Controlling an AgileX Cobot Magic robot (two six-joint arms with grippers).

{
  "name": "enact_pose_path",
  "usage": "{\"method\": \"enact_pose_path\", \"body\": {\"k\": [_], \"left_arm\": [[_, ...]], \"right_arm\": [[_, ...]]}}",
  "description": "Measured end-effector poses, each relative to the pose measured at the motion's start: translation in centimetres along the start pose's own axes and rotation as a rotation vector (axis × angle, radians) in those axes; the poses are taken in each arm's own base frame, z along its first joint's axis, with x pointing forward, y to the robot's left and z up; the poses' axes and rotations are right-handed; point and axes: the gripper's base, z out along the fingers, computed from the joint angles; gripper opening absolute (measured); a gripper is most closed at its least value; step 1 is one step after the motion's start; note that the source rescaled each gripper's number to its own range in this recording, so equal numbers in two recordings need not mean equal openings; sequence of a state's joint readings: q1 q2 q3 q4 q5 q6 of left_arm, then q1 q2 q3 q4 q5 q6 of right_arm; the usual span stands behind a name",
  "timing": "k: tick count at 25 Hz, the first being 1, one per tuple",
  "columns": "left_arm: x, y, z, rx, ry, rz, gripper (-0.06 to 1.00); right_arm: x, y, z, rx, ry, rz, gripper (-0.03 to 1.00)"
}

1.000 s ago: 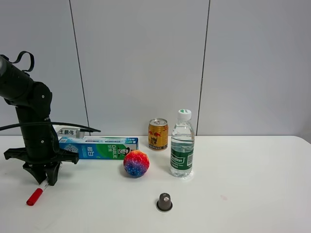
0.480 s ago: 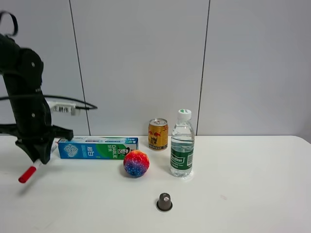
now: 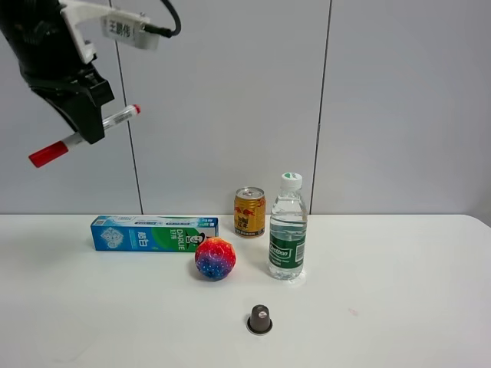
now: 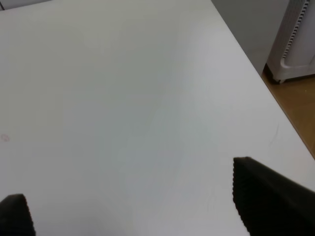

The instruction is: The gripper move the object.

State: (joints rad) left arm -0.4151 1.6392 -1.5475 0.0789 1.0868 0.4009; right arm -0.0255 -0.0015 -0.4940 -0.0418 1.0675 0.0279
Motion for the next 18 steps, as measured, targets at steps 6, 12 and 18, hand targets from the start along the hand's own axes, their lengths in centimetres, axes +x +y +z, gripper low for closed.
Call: {"method": "enact_pose_path", "body": {"k": [6,12,18], "left_arm": [[-3.1,-7.4,-2.1,0.074,-0.098,0.374,0.0],[-7.7,-13.0,-0.9,0.143,-0.15,0.481,0.0],[-12.8,-17.7,2.3,0.185,-0.185,0.549,0.0]], "right_arm": [[0.0,0.0,0.0,0.0,0.0,0.0,1.0],[0.0,0.0,0.0,0.0,0.0,0.0,1.0],[0.0,0.0,0.0,0.0,0.0,0.0,1.0]]}}
